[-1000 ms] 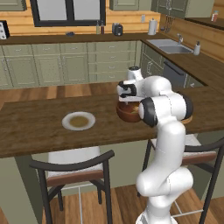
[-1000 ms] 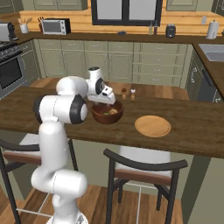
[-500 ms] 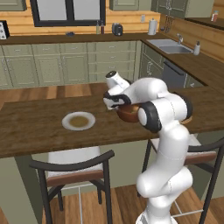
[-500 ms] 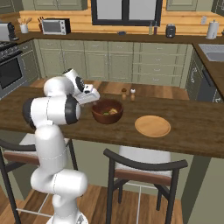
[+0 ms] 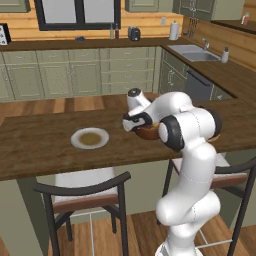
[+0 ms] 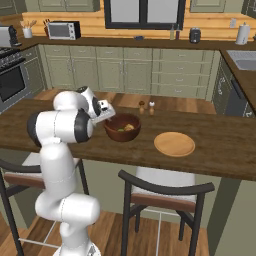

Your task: Pick the chicken drumstick and lime from their plates and place them in the bowl. Then put the bowl in the fridge.

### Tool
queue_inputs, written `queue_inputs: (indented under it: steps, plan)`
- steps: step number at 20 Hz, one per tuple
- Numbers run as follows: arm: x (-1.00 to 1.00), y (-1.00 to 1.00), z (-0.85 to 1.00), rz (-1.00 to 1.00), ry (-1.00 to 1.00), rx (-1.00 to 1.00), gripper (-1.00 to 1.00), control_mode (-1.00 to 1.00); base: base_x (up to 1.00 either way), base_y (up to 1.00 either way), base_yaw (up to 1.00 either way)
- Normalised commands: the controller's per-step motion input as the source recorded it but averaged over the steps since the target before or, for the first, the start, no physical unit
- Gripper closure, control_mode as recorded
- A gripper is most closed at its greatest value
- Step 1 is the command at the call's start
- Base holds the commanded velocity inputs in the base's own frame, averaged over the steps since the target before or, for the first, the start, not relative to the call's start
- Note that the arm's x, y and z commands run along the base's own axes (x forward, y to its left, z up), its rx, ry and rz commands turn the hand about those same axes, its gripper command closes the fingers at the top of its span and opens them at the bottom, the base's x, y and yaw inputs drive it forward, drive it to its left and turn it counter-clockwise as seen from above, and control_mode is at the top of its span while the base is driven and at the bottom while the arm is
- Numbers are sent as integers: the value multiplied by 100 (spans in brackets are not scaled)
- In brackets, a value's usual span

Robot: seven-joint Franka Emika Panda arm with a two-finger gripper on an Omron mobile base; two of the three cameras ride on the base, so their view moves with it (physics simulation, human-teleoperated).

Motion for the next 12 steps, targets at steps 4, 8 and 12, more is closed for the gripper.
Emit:
queue_inputs:
  steps: [4, 8, 12]
  plan:
    - [29, 0, -11, 2, 0, 0, -100, -100, 0, 0, 0]
    - [12, 9, -21, 0, 0, -3, -100, -100, 0, 0, 0]
    - [0, 0, -42, 0, 1, 0, -100, -100, 0, 0, 0]
